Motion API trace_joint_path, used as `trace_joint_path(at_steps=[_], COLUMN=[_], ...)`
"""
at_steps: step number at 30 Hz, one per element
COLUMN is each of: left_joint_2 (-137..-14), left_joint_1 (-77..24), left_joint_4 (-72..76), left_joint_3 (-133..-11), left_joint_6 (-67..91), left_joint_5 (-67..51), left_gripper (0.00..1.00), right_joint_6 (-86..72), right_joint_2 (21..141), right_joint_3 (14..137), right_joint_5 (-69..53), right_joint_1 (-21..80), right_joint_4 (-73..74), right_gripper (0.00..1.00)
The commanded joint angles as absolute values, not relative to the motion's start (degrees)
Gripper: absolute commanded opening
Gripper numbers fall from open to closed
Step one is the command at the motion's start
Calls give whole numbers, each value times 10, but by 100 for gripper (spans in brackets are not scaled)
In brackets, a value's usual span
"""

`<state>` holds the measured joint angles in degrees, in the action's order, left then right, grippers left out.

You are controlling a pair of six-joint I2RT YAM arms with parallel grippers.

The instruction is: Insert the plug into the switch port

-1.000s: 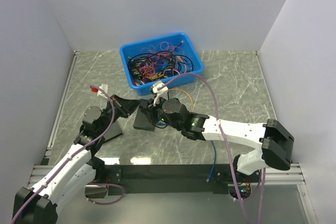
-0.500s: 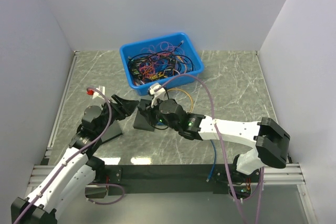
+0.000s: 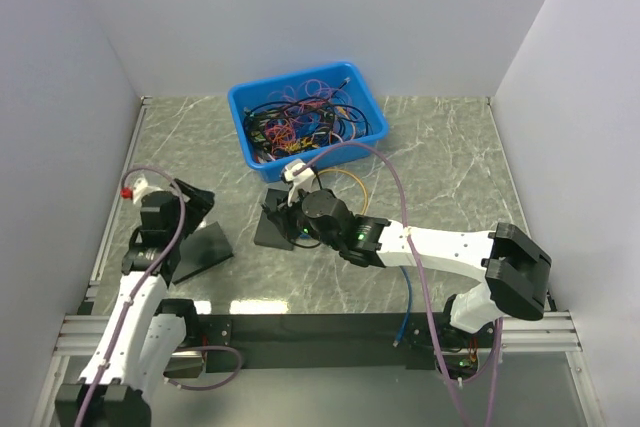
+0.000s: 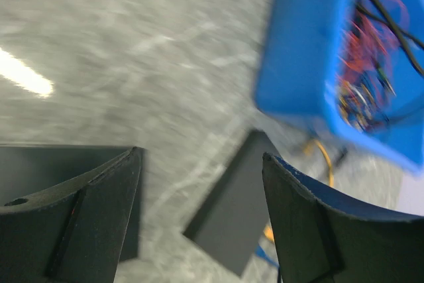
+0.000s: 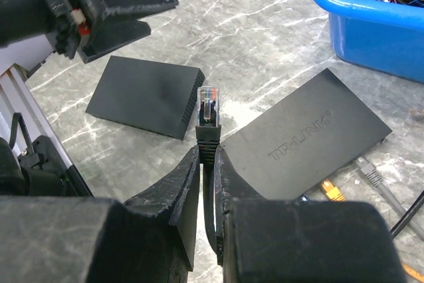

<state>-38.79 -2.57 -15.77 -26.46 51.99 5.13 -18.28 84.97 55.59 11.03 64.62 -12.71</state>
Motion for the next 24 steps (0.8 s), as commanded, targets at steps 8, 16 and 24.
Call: trace_joint_path(at_steps=[8,16,24], left_joint_2=[-523,-517,-439], left_joint_1=[180,192,191], left_joint_4=[-76,-69,-106], left_joint_3=[-225,-216,-214], left_joint_6=[521,513,521], left_joint_5=[-144,-131,-63], left_gripper=[71,69,74], right_joint_6=[-197,-196,-197], right_joint_2=[827,836,843], right_joint_3=[570,577,580], right_joint_5=[102,105,105], right_joint_1=[647,646,646], right_joint_4=[-135,-129,-127], right_gripper=[0,0,0])
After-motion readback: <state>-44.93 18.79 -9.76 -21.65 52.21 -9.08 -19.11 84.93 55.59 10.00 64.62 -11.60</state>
